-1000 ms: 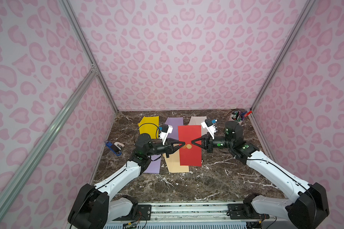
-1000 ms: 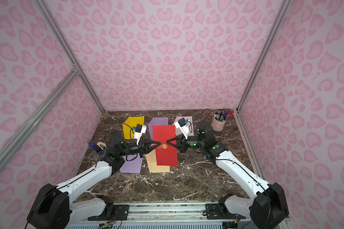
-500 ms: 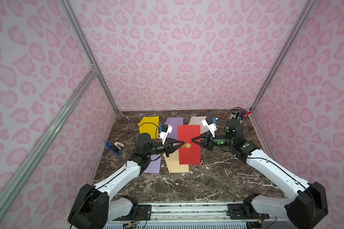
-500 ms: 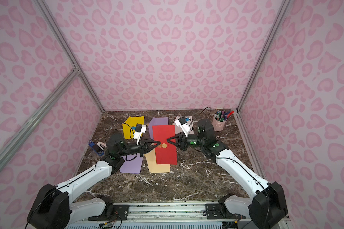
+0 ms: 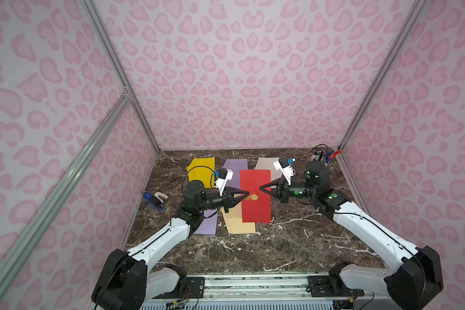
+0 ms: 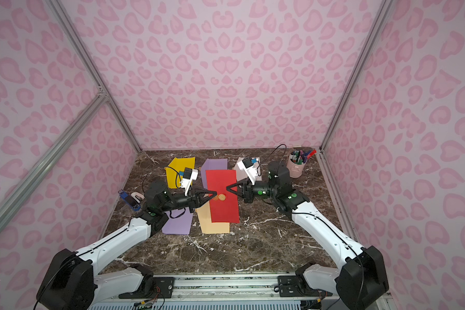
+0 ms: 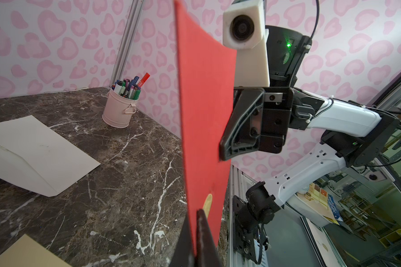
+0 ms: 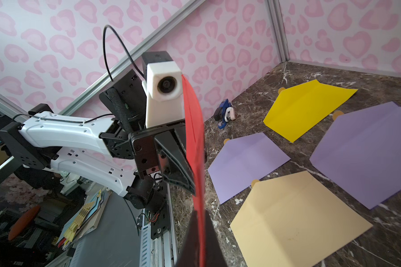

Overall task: Open the envelope
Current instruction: Pick up the envelope from the center of the board.

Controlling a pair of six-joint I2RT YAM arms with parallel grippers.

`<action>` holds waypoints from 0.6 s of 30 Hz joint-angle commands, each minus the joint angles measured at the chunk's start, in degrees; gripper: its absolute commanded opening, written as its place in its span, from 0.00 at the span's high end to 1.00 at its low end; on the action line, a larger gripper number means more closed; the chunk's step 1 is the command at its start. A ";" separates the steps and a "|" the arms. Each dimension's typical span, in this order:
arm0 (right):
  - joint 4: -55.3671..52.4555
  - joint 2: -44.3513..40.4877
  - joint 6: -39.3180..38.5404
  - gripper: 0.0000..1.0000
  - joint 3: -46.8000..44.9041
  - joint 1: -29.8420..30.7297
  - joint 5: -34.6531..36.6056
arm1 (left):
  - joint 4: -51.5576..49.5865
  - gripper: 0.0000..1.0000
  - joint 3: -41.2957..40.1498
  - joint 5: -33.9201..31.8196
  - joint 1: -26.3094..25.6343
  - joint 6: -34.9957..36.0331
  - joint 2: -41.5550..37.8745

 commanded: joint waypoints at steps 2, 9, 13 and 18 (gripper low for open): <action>2.36 0.14 0.47 1.00 0.09 0.02 -1.44 | -1.00 0.95 0.20 -1.37 0.07 1.30 -0.25; 2.60 -0.51 0.85 1.00 -0.64 0.05 -0.68 | -2.25 0.96 0.72 -2.13 0.04 1.79 -0.17; 2.70 -0.43 1.23 1.00 -0.94 -0.01 -0.07 | -3.68 0.95 1.02 -3.00 0.11 2.58 -0.51; 2.96 0.23 1.97 1.00 -1.03 -0.02 1.27 | -8.61 0.87 2.07 -6.86 0.11 4.97 -1.13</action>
